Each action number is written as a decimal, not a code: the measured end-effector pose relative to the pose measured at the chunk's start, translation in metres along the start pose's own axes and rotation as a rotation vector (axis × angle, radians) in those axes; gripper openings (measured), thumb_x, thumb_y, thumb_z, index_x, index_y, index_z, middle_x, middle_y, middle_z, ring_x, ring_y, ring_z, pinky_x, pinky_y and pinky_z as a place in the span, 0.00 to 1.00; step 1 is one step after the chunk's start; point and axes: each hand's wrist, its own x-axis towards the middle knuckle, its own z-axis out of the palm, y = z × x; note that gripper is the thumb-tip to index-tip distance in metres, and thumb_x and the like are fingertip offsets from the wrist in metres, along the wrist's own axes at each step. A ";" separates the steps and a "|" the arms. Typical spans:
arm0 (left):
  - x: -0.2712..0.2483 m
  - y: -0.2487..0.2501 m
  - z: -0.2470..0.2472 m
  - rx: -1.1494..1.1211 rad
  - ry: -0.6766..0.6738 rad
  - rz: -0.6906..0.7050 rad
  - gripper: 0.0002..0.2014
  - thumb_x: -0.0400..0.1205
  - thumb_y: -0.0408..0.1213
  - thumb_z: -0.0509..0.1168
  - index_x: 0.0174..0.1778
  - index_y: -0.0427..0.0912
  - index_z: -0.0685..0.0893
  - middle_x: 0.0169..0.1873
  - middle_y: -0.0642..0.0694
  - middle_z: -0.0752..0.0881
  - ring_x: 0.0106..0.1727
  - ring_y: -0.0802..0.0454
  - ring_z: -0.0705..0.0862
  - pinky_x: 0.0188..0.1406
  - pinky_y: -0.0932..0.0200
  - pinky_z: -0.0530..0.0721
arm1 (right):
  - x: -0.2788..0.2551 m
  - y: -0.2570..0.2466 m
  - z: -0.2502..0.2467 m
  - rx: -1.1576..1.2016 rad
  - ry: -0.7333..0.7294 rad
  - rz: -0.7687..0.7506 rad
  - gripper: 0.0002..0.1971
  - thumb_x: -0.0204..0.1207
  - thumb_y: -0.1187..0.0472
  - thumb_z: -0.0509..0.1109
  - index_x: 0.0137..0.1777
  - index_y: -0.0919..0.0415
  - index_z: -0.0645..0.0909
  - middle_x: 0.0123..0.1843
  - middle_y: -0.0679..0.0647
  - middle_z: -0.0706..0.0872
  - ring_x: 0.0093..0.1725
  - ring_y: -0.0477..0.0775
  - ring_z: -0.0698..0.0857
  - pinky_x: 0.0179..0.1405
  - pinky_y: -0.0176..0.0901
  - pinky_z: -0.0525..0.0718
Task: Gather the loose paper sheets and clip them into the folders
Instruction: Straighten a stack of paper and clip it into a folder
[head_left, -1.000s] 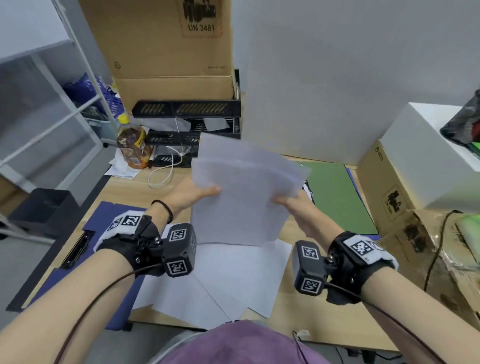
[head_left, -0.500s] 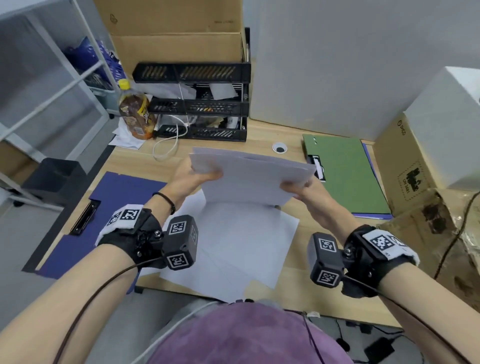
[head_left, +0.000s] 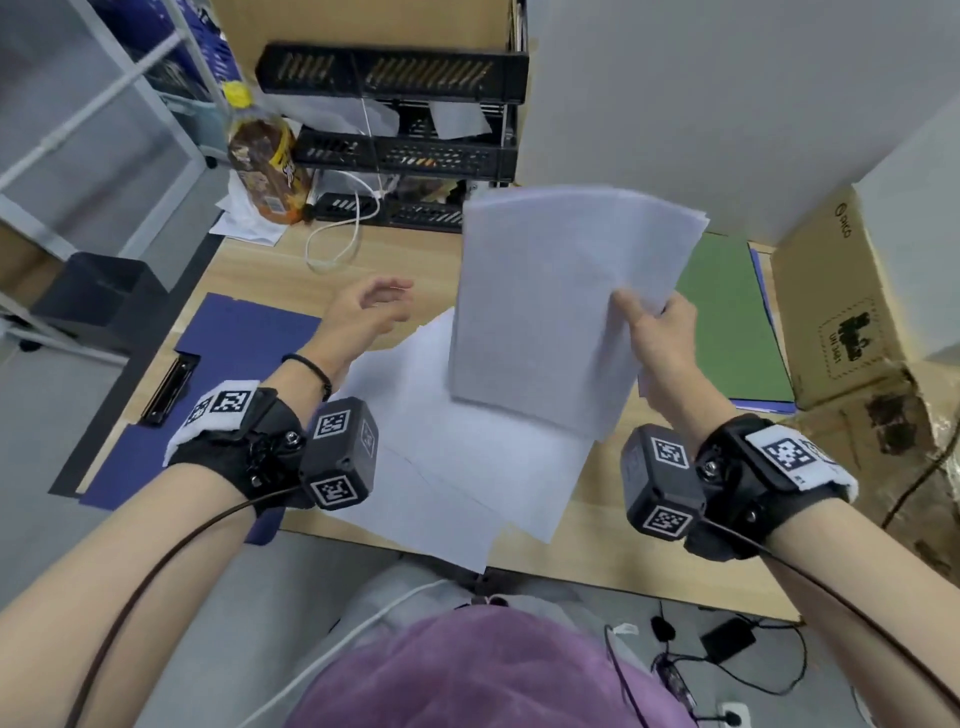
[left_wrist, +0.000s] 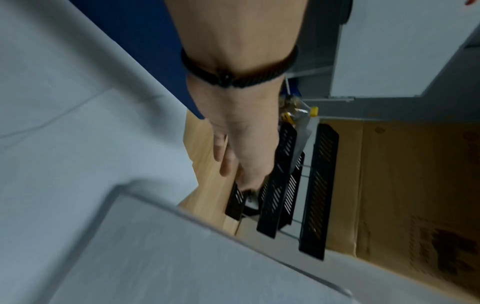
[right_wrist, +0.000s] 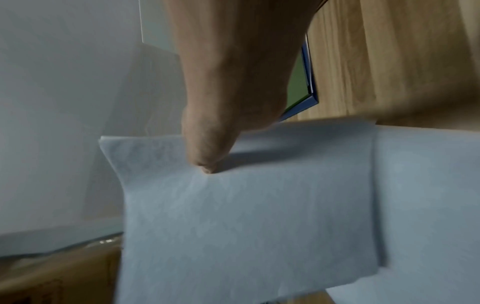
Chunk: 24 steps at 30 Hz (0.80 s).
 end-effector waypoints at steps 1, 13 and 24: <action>0.002 -0.010 -0.008 -0.008 0.055 -0.060 0.11 0.80 0.30 0.67 0.50 0.52 0.84 0.52 0.48 0.86 0.45 0.55 0.85 0.50 0.61 0.82 | 0.007 -0.004 -0.002 -0.011 0.029 -0.004 0.03 0.78 0.65 0.69 0.50 0.60 0.82 0.40 0.49 0.85 0.32 0.40 0.81 0.29 0.28 0.78; -0.018 -0.101 -0.053 0.097 -0.109 -0.703 0.07 0.85 0.40 0.60 0.53 0.42 0.78 0.43 0.45 0.82 0.34 0.48 0.76 0.26 0.61 0.75 | 0.016 0.035 0.051 -0.801 -0.516 0.305 0.04 0.80 0.67 0.65 0.47 0.64 0.81 0.35 0.50 0.82 0.32 0.49 0.81 0.23 0.32 0.79; -0.006 -0.132 -0.025 0.155 -0.267 -0.602 0.11 0.86 0.36 0.54 0.65 0.47 0.72 0.39 0.47 0.76 0.39 0.53 0.75 0.40 0.62 0.73 | 0.029 0.087 0.076 -0.894 -0.519 0.377 0.18 0.75 0.62 0.74 0.59 0.74 0.83 0.55 0.64 0.86 0.53 0.62 0.85 0.44 0.49 0.76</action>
